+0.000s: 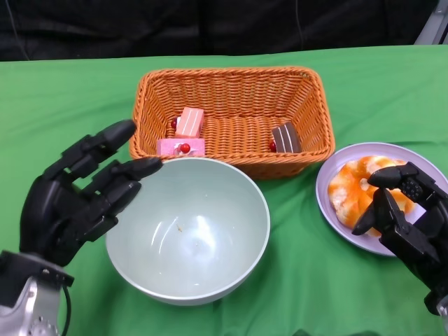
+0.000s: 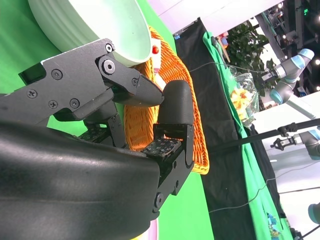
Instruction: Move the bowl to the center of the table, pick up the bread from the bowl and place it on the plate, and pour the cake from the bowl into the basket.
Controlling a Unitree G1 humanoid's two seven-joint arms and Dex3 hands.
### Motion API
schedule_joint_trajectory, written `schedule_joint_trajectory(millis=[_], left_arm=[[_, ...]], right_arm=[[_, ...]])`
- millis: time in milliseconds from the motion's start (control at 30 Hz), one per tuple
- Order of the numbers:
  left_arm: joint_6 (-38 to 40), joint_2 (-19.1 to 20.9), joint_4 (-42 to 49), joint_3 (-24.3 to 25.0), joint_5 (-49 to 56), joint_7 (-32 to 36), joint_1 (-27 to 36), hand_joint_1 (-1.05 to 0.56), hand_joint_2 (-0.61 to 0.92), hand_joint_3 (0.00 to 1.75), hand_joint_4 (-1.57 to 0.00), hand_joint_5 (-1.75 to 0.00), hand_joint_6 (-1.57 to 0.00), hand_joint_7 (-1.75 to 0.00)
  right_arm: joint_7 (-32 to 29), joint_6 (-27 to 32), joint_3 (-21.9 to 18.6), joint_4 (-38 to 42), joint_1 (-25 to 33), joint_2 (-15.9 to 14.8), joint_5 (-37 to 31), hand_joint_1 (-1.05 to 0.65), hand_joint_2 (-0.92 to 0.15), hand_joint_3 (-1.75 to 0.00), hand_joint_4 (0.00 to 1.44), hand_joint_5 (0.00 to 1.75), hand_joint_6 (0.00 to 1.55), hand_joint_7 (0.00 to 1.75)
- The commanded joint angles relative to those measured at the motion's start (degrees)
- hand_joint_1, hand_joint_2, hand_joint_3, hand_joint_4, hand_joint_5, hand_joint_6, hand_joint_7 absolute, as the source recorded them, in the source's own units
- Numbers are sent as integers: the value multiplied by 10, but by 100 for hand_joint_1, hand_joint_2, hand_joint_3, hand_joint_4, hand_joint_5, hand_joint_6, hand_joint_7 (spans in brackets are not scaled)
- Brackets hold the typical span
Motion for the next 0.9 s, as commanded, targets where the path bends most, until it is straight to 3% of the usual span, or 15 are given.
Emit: schedule_joint_trajectory(millis=[33,100,300,467,600,733,900], left_arm=[[15,-4,-33,24,21,19,25,-1,92,49,-54,-142,-55,-101],[26,-5,-46,32,20,2,35,-3,92,46,-58,-148,-61,-110],[38,5,-56,42,39,-49,56,-7,92,39,-65,-155,-73,-108],[0,15,-34,51,69,-94,59,0,92,50,-68,-165,-79,-118],[-40,15,-10,53,91,-116,52,5,91,57,-69,-166,-80,-120],[-117,19,28,51,136,-123,39,13,66,106,-73,-169,-80,-132],[-158,20,71,55,146,-129,17,14,57,120,-74,-169,-81,-135]], right_arm=[[17,-29,10,-18,12,-7,-9,-12,-74,-90,69,168,58,145],[28,-54,22,-21,22,-7,-21,-12,-74,-89,68,167,58,142],[65,-148,51,-13,41,-11,-59,-15,-74,-83,66,166,60,137],[77,-220,74,-15,64,-16,-97,-15,-67,-89,71,165,64,137],[94,-245,85,-13,75,-22,-98,-16,-61,-95,71,166,64,139],[105,-276,93,0,76,-32,-113,-17,-58,-101,73,164,65,143],[107,-285,101,9,72,-40,-123,-18,-57,-103,74,163,65,143]])
